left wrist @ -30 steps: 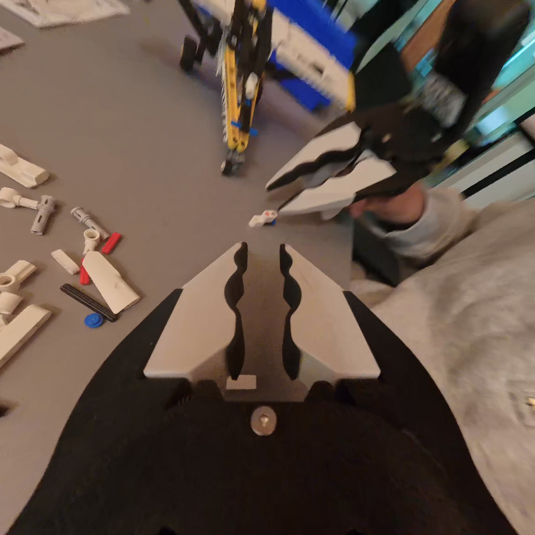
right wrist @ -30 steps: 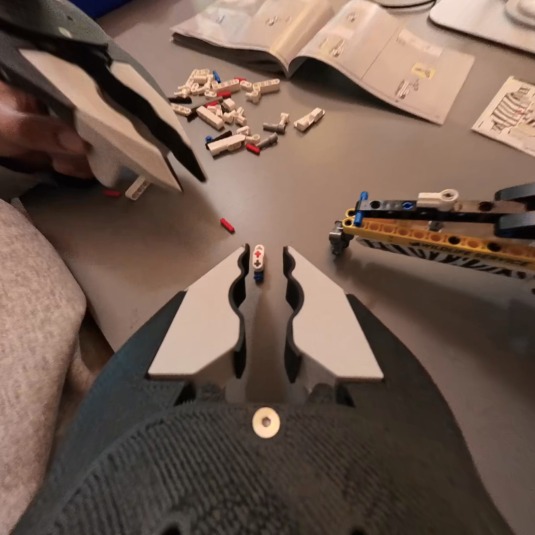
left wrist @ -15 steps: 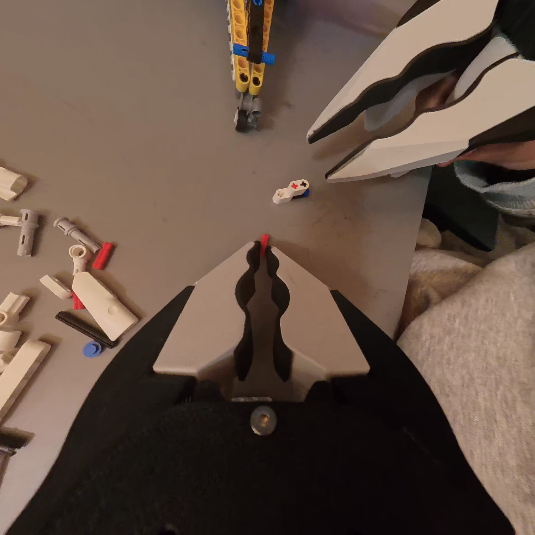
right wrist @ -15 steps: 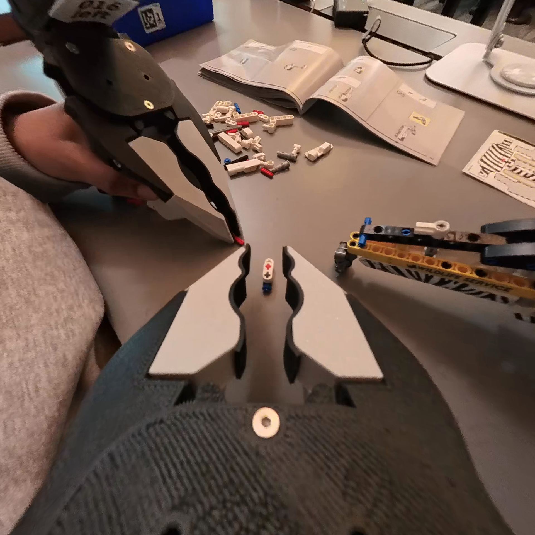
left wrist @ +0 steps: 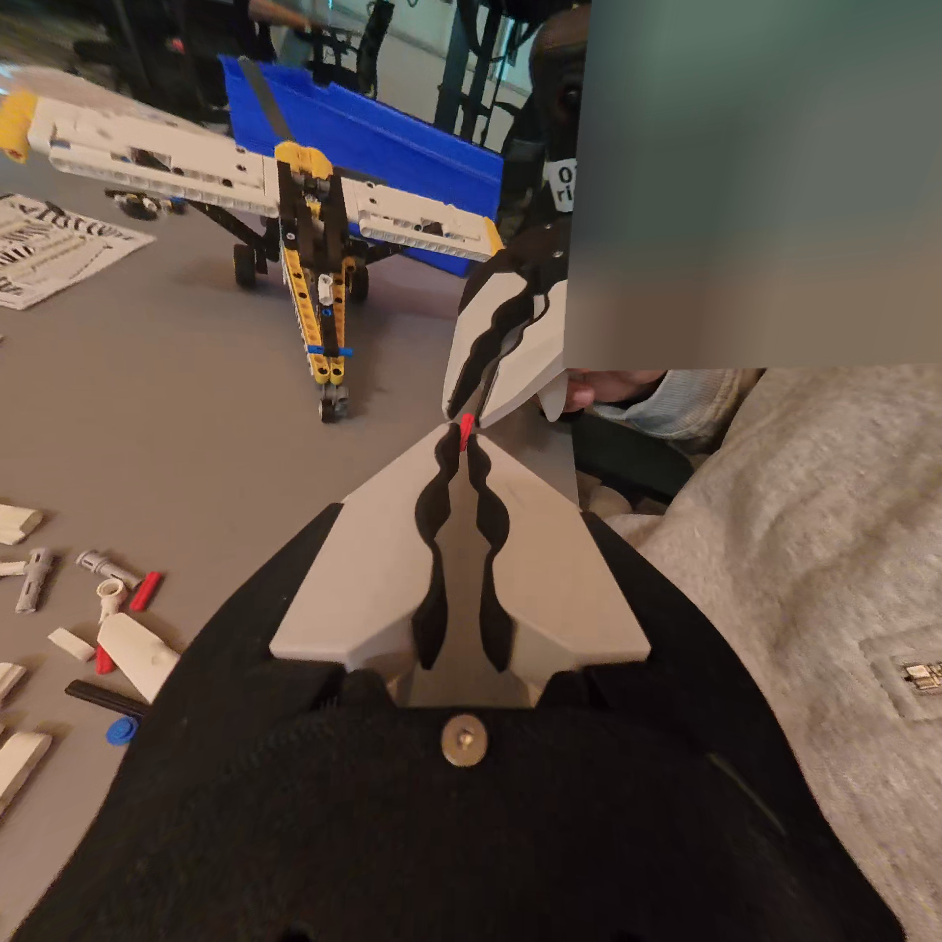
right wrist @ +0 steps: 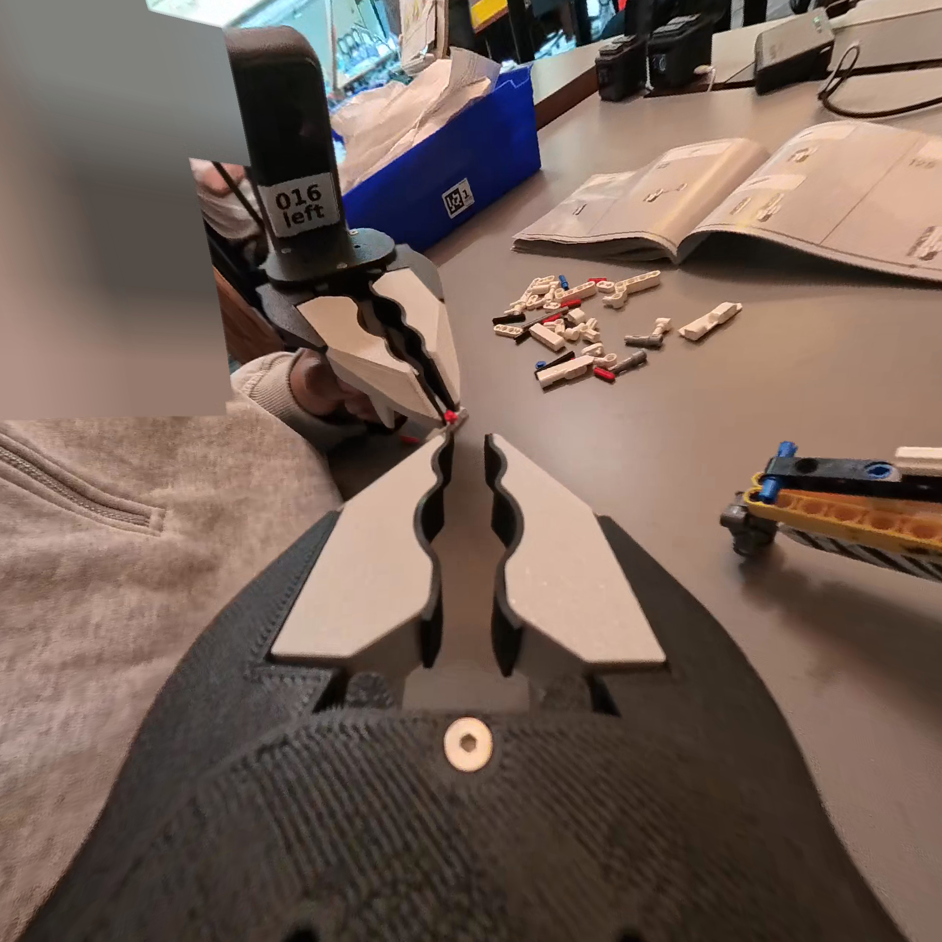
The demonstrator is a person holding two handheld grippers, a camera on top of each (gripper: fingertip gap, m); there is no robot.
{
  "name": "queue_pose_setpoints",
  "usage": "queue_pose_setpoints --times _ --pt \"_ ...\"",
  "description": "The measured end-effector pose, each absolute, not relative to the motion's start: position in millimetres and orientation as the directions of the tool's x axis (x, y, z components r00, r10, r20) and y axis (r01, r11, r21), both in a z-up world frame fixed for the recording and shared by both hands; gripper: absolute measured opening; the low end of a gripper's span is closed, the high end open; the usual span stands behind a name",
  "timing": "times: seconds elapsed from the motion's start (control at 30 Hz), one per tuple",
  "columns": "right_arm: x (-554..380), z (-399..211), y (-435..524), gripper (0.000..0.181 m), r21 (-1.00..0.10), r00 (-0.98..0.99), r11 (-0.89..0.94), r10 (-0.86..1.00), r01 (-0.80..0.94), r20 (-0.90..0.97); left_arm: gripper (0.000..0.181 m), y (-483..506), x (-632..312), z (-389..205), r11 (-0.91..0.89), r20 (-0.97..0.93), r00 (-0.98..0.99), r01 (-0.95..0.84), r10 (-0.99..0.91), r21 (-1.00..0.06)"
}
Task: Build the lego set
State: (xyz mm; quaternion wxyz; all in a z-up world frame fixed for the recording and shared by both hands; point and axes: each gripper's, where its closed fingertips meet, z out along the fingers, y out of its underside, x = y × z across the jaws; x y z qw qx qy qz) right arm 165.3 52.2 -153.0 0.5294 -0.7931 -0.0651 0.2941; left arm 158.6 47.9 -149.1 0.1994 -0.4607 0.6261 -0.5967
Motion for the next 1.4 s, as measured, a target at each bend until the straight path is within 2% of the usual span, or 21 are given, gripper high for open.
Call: queue_pose_setpoints --times 0.17,0.33,1.07,1.4 --pt "158 -149 53 0.011 -0.850 0.757 -0.449 0.442 -0.277 -0.481 0.001 43 158 -152 -0.116 0.291 -0.510 -0.346 -0.810 -0.931" --pt "157 -150 53 0.006 -0.849 0.756 -0.460 0.450 -0.260 -0.475 0.001 42 158 -153 -0.115 0.293 -0.513 -0.350 -0.807 -0.930" --pt "151 -151 49 0.004 -0.926 0.819 -0.371 0.552 0.072 -0.157 0.001 40 155 -151 -0.147 0.330 -0.542 -0.353 -0.773 -0.924" --pt "151 -151 48 0.003 -0.928 0.810 -0.354 0.575 0.120 -0.115 0.001 39 154 -152 -0.150 0.340 -0.549 -0.361 -0.764 -0.920"
